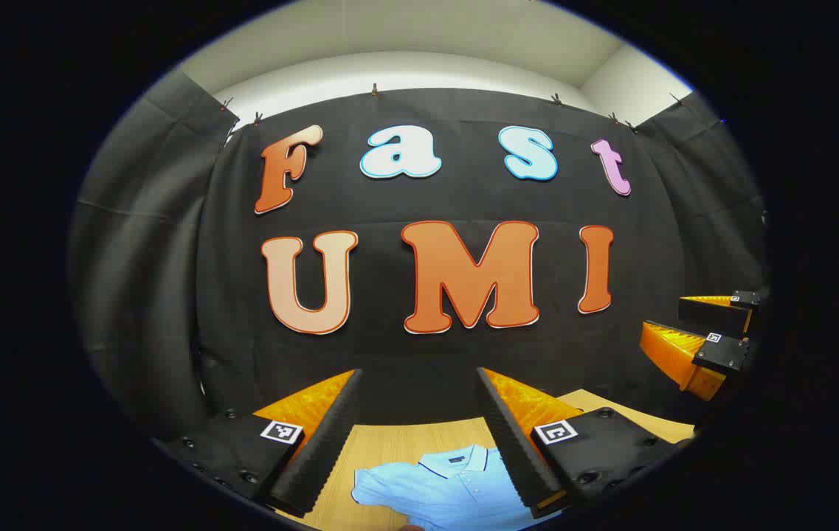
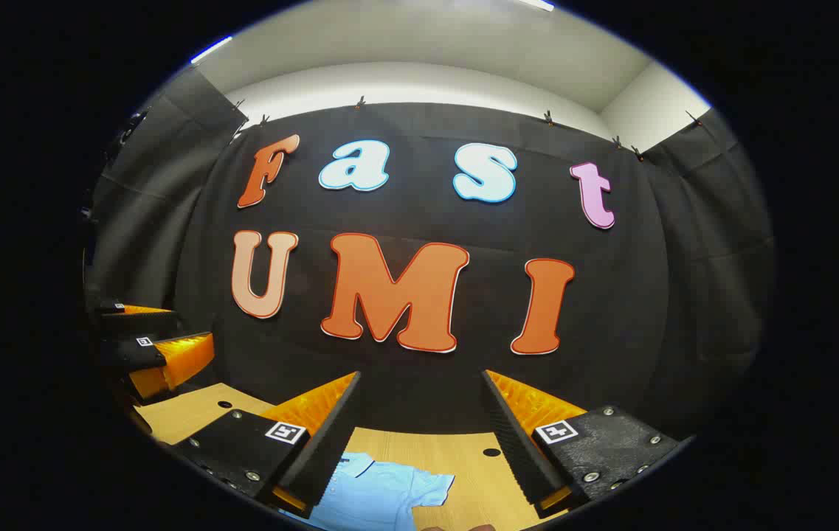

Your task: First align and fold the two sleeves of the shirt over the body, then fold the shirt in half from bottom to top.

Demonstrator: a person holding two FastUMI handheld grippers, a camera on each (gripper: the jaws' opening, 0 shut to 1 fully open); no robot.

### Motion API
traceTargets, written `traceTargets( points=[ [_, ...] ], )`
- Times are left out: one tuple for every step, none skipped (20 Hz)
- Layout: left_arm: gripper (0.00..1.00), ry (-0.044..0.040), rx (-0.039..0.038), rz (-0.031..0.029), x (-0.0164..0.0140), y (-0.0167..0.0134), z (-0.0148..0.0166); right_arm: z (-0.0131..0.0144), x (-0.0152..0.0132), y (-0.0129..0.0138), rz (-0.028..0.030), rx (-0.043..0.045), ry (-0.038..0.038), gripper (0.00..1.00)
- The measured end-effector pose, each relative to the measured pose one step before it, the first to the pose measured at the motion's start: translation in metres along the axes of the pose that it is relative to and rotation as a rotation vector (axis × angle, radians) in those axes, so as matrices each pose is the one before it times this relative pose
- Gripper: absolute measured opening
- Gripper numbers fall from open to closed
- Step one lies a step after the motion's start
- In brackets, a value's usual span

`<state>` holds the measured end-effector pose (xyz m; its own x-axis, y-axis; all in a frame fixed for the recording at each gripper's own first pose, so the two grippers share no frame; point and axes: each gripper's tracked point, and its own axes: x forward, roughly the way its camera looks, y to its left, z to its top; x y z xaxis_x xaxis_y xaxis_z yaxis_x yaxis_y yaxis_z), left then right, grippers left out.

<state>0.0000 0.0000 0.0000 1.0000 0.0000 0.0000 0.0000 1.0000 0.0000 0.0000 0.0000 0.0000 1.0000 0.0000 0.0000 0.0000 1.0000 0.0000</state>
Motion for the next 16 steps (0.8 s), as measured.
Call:
traceTargets(
  points=[
    [0.97, -0.00184, -0.00163, -0.00926, -0.001, 0.0011, -0.0001, -0.00141, -0.00116, 0.00019, -0.01027, -0.00313, 0.0052, 0.97],
    [0.97, -0.00028, -0.00198, -0.00958, -0.00145, 0.00133, -0.00228, -0.00279, -0.00162, 0.00009, -0.01116, -0.00296, 0.0146, 0.97],
    [0.97, -0.00252, -0.00027, -0.00736, -0.0007, 0.00059, -0.00044, -0.00214, -0.00122, 0.00208, -0.00401, -0.00183, 0.00788, 0.96],
    [0.97, -0.00427, -0.00219, -0.0092, -0.001, 0.00199, 0.00063, -0.00077, -0.00199, 0.0014, -0.00635, -0.0075, 0.00644, 0.97],
    [0.97, -0.00254, -0.00261, -0.01034, -0.00037, 0.00139, -0.00064, -0.00143, -0.0016, 0.00005, -0.00585, -0.01067, 0.00493, 0.97],
    [0.97, -0.0022, -0.00055, -0.00587, -0.00106, 0.00122, -0.00064, -0.00232, -0.00095, -0.00005, -0.00485, -0.0116, 0.00547, 0.97],
    [0.97, -0.00076, 0.00083, -0.00102, 0.00138, 0.00246, -0.003, -0.00118, -0.00133, 0.00073, -0.00142, -0.01303, 0.00687, 0.97],
    [0.98, 0.00247, 0.00229, 0.0051, -0.00052, 0.00346, -0.00029, -0.00076, -0.00118, 0.00144, 0.00233, -0.01054, 0.00439, 0.97],
    [0.97, 0.00438, -0.0031, 0.00372, 0.00006, 0.00304, -0.00168, 0.00048, -0.0007, 0.00077, 0.00094, -0.00666, 0.00012, 0.97],
    [0.97, 0.00157, -0.00204, 0.00654, -0.00035, 0.00141, -0.00148, -0.00074, 0.00081, 0.00043, 0.00164, -0.00129, 0.00349, 0.97],
    [0.98, 0.001, -0.00324, 0.00779, 0.00189, 0.00174, -0.00094, -0.00359, 0.00203, -0.00026, 0.00313, 0.00384, 0.00832, 0.97],
    [0.98, -0.0041, -0.00311, 0.00757, -0.00009, 0.00133, 0.00152, -0.00318, 0.00237, 0.00035, 0.00485, 0.00689, 0.01008, 0.98],
    [0.97, -0.00176, -0.00273, 0.00997, 0.0012, 0.00106, -0.00173, -0.0037, 0.00377, -0.00069, 0.00495, 0.0078, 0.00781, 0.98],
    [0.98, -0.00143, -0.00149, 0.00633, 0.00143, -0.00043, -0.0001, -0.00403, 0.00458, -0.00213, 0.0043, 0.00516, 0.00629, 0.98],
    [0.97, 0.0003, 0.0025, 0.01084, 0.00191, -0.00084, -0.00062, -0.00443, 0.00677, -0.00191, 0.00623, 0.00299, 0.00811, 0.97],
    [0.98, -0.00356, 0.00449, 0.01075, 0.00038, 0.00027, 0.00234, -0.00701, 0.00638, -0.0021, 0.00605, 0.00128, 0.015, 0.98]
  ],
)
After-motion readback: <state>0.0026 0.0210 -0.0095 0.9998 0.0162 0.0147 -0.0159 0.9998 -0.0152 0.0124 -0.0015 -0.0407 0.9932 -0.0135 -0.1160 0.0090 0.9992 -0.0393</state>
